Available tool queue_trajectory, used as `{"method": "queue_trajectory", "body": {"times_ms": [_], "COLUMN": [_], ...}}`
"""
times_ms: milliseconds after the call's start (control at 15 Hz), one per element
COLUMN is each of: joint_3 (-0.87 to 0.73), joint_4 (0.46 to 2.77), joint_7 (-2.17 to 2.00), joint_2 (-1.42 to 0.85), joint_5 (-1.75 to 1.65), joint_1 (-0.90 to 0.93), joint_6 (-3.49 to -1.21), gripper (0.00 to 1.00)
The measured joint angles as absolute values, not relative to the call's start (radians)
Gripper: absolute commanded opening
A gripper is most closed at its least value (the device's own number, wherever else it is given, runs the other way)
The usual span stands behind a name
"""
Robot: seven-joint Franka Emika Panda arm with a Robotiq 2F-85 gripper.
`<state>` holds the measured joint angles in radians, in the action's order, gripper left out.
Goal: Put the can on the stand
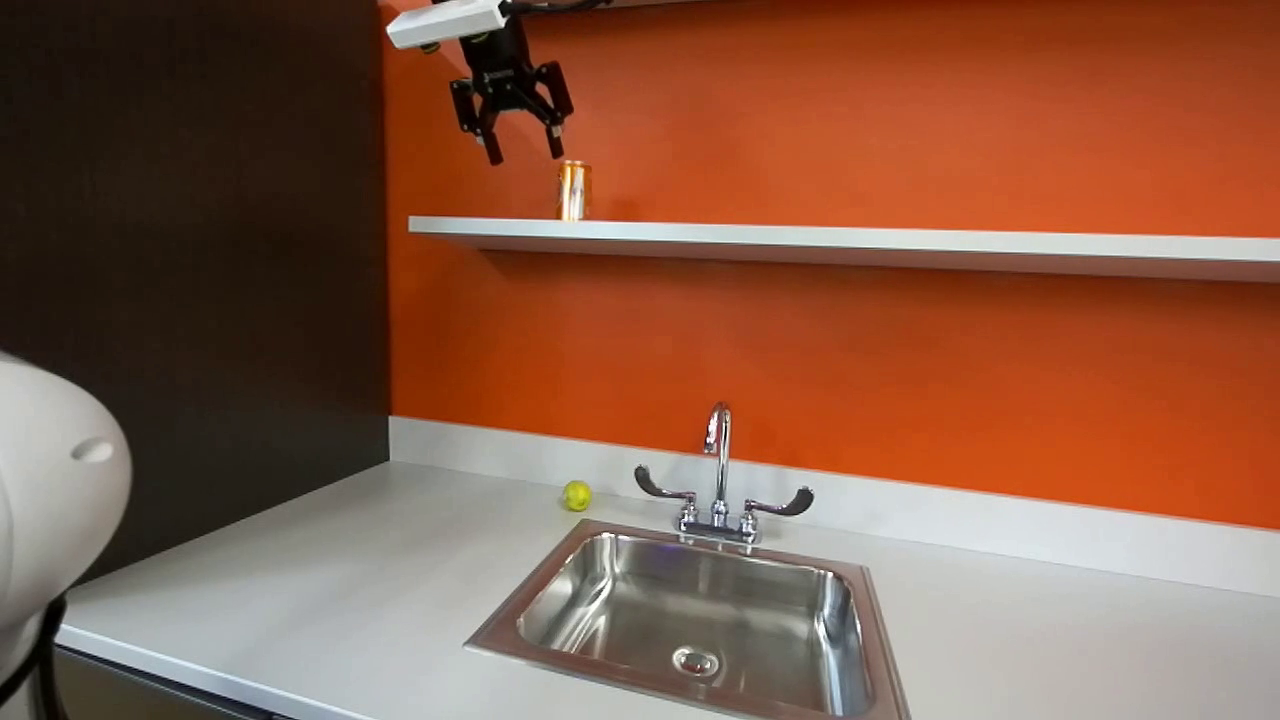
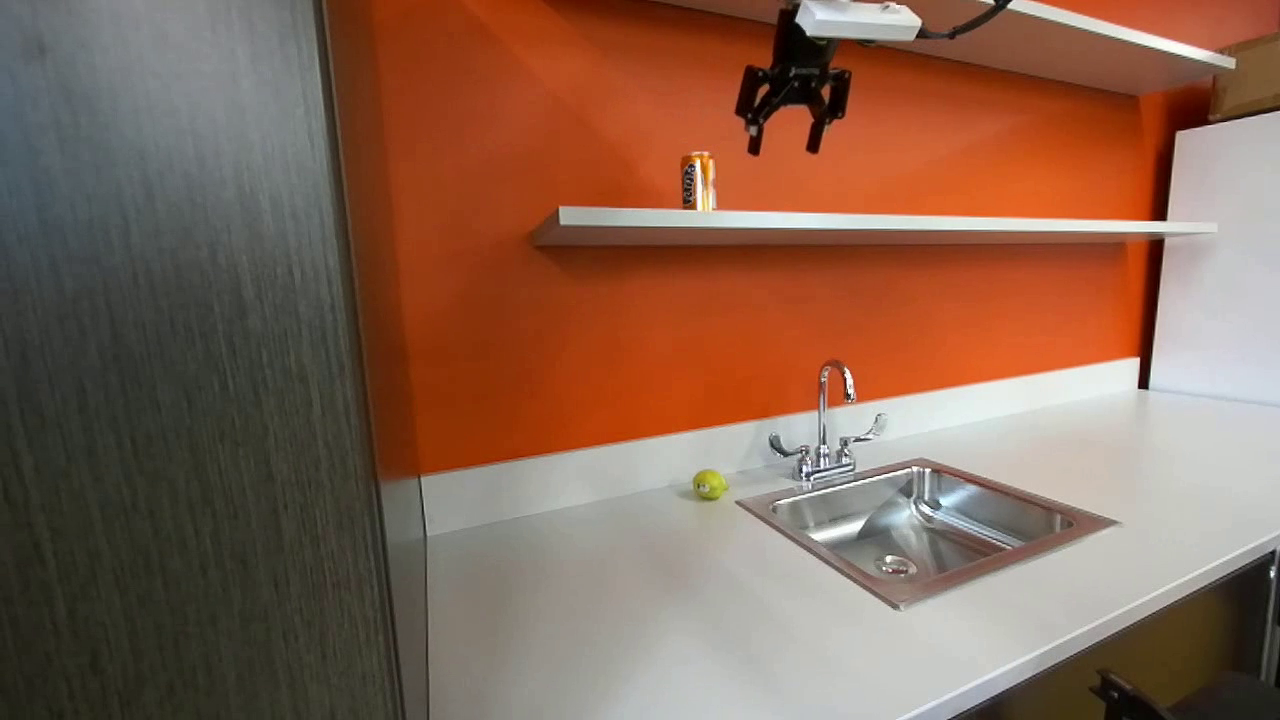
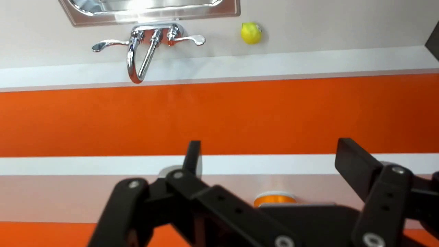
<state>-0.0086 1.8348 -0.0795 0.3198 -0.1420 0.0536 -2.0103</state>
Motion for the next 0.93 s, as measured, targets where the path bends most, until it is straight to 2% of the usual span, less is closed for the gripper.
{"method": "queue_trajectory", "body": {"times_ms": [467, 933], "joint_3": [-0.085, -0.091], "joint_4": [2.23, 2.472], "joint_7": [0.023, 0.081], "joint_2": [0.623, 0.714], "joint_5": [-0.102, -0.178], "joint_1": [0.031, 0.003], "joint_6": [-2.01, -2.011], "gripper": [1.0, 1.0]}}
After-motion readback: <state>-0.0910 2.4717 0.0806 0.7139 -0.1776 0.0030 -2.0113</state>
